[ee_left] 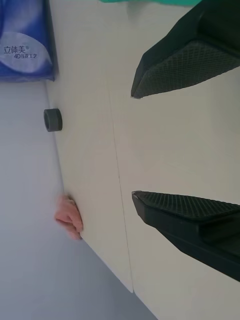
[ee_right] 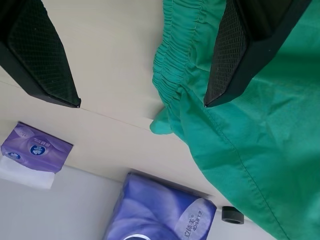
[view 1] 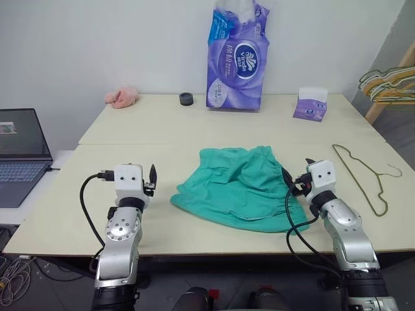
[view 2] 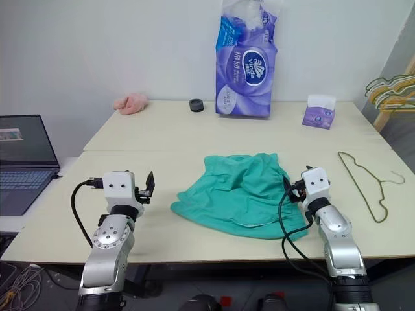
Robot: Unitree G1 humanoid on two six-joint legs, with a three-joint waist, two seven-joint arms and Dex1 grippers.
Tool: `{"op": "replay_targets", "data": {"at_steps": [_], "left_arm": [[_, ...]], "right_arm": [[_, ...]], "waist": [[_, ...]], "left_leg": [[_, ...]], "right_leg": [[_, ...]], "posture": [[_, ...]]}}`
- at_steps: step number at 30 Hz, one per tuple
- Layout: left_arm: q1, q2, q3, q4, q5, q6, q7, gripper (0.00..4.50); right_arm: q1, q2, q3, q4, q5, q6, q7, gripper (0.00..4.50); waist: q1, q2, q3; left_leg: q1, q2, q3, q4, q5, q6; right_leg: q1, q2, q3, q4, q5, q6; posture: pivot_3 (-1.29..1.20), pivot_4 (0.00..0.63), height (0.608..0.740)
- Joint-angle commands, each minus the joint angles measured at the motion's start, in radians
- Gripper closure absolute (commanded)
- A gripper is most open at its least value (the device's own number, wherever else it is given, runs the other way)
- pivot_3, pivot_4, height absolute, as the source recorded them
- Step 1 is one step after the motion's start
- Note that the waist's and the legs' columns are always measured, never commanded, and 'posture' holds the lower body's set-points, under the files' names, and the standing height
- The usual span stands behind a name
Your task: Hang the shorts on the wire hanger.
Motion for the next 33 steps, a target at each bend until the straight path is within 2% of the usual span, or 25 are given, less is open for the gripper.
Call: {"op": "replay_targets", "data": {"at_steps": [1, 24, 31, 33], "left_arm": [[-0.015, 0.005, 0.001, -0.033, -0.003, -0.023, -0.005, 1.38], [-0.02, -0.004, -0.007, -0.029, 0.0, -0.017, -0.004, 1.38], [-0.021, -0.004, -0.006, -0.026, -0.027, -0.017, -0.021, 1.38], [-0.004, 0.0, -0.008, -0.044, -0.104, -0.027, -0.101, 1.38]], "right_arm": [[-0.009, -0.005, -0.004, -0.041, 0.0, -0.008, -0.001, 0.29], [0.003, -0.014, -0.011, -0.054, 0.003, -0.003, 0.006, 0.29], [0.007, -0.014, -0.011, -0.057, 0.004, -0.004, 0.006, 0.29], [0.01, -0.015, -0.01, -0.062, 0.005, -0.003, 0.009, 0.29]], "waist": [[0.0, 0.0, 0.0], [0.0, 0.0, 0.001], [0.0, 0.0, 0.002], [-0.001, 0.0, 0.002]], "left_leg": [[0.0, 0.0, 0.0, 0.0, 0.0, 0.0], [0.0, 0.0, 0.0, -0.001, 0.0, 0.0], [0.0, 0.0, 0.0, -0.001, 0.0, 0.0], [0.0, 0.0, 0.0, -0.001, -0.001, 0.0]], "right_leg": [[0.0, 0.0, 0.0, 0.0, 0.0, 0.0], [0.0, 0.0, 0.0, -0.001, 0.0, 0.0], [0.0, 0.0, 0.0, -0.002, 0.0, 0.0], [0.0, 0.0, 0.0, -0.002, 0.0, 0.0]], "posture": [[0.04, 0.019, 0.74], [0.03, 0.028, 0.74], [0.02, 0.028, 0.74], [0.02, 0.029, 0.74]]}}
